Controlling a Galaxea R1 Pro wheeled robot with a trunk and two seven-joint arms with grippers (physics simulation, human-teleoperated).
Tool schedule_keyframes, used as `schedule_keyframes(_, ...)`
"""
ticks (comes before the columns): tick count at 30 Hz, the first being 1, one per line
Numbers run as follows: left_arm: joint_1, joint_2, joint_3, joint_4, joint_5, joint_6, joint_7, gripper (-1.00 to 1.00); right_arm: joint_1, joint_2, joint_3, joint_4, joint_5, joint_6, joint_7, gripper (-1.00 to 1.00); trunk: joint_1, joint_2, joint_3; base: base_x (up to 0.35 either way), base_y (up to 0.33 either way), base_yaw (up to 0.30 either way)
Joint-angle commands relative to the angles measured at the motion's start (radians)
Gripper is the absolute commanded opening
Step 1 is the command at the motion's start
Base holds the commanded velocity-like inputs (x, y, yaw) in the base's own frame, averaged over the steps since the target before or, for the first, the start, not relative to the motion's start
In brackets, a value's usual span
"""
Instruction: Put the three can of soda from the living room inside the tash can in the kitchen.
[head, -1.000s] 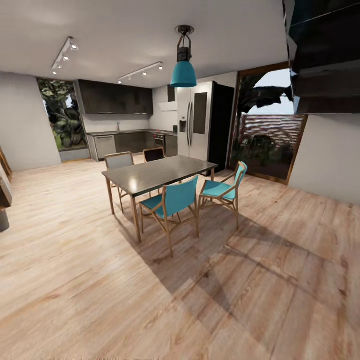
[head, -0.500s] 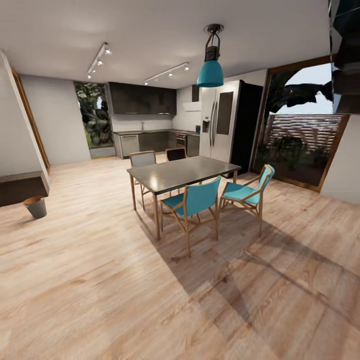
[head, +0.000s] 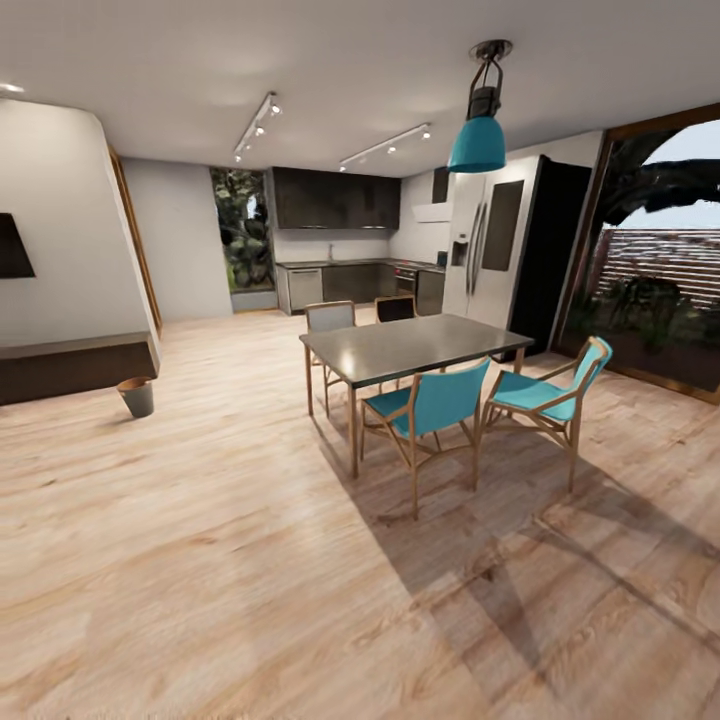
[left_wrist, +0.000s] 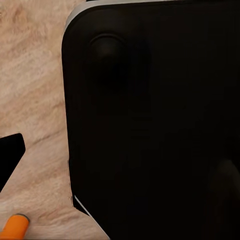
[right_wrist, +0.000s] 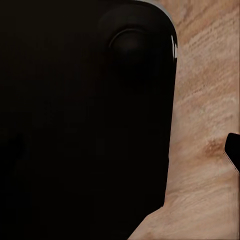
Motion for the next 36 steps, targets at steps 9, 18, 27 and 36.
schedule_keyframes(9, 0.0, 0.001, 0.0, 0.0, 0.002, 0.0, 0.009, 1.0, 0.0, -0.003, -0.001, 0.0, 0.0, -0.001, 0.0, 1.0, 0.0, 0.0, -0.003, 0.0, 0.0, 0.292)
schedule_keyframes(18, 0.0, -0.003, 0.004, 0.0, 0.001, -0.001, 0.012, 1.0, 0.0, -0.002, 0.001, 0.0, 0.0, -0.003, 0.0, 1.0, 0.0, 0.0, -0.007, 0.0, 0.0, 0.292)
schedule_keyframes(27, 0.001, -0.002, 0.001, 0.0, 0.001, 0.0, 0.012, 1.0, 0.0, -0.001, 0.001, 0.0, 0.0, -0.003, 0.0, 1.0, 0.0, 0.0, -0.011, 0.0, 0.0, 0.292)
schedule_keyframes(36, 0.0, -0.002, 0.0, 0.0, 0.005, 0.009, 0.012, 1.0, 0.0, -0.001, 0.001, 0.0, 0.0, -0.003, 0.0, 1.0, 0.0, 0.0, -0.015, 0.132, 0.0, 0.292)
